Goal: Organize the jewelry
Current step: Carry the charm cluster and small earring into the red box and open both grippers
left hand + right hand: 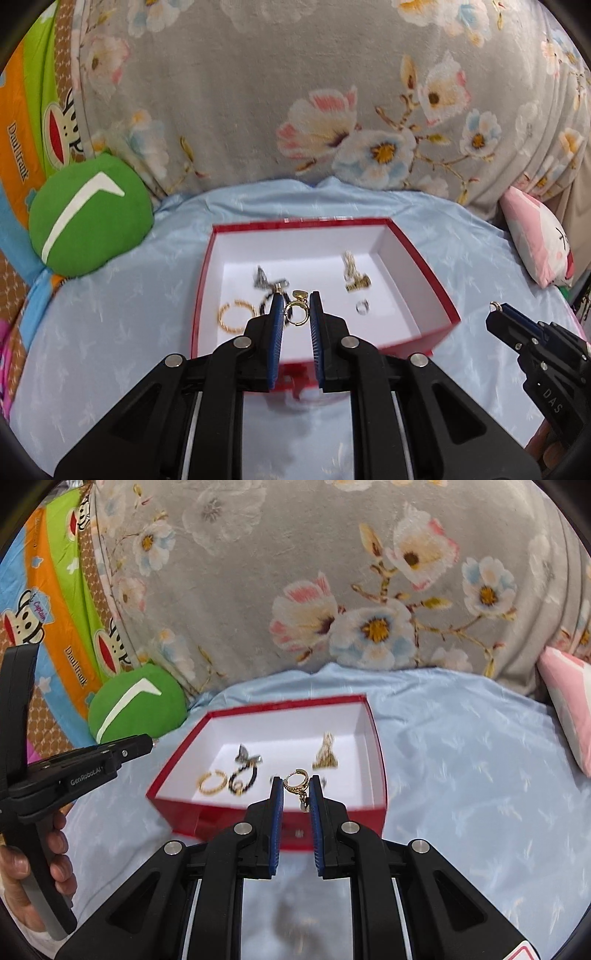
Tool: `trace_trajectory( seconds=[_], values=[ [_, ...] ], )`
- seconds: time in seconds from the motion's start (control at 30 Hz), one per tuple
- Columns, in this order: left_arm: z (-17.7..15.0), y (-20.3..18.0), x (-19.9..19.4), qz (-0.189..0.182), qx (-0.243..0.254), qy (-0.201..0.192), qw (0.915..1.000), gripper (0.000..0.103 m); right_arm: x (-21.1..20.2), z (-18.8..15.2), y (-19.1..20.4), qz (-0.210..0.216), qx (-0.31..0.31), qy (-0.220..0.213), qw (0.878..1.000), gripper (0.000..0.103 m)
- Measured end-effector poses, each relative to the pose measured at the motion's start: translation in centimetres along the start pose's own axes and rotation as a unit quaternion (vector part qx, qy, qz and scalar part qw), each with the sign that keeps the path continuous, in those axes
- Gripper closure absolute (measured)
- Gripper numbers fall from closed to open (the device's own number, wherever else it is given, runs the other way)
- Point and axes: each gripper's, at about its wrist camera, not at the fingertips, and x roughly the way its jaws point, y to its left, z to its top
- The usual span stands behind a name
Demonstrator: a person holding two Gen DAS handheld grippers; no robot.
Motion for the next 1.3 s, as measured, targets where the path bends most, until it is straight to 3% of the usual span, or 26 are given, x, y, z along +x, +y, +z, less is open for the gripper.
trace_trajectory(
  seconds=[0.2, 0.37, 0.63, 0.9, 1.13, 1.3],
  values=[
    [4.0, -0.1, 4.5, 0.005, 0.002, -0.002, 1.0000, 0.089, 5.3, 3.8, -0.3, -0.008, -0.004, 0.010, 1.000, 0.090],
    [5.7, -1.0, 9.0, 0.009, 0.009, 0.011, 0.9999, 0.089, 9.6, 4.8, -0.8, -0.023, -0.011, 0.029, 0.999, 0.090],
    [6.7, -2.5, 16.1, 0.010, 0.016, 0.050, 0.9986, 0.089, 16.1, 5.6, -2.8, -0.029, 0.010, 0.072, 0.997, 0.090],
    [5.5, -3.2, 21.8, 0.018, 0.016, 0.095, 0.9952, 0.089, 20.9, 5.7, -4.3, -0.041, 0.031, 0.119, 0.991, 0.090],
    [5.1, -3.1, 23.3, 0.013, 0.008, 0.119, 0.9927, 0.089, 22.5, 5.6, -5.2, -0.040, 0.051, 0.161, 0.985, 0.090],
    [5.0, -3.5, 23.2, 0.019, 0.017, 0.116, 0.9929, 0.089, 22.6, 5.4, -5.0, -0.042, 0.046, 0.167, 0.984, 0.090]
  ],
)
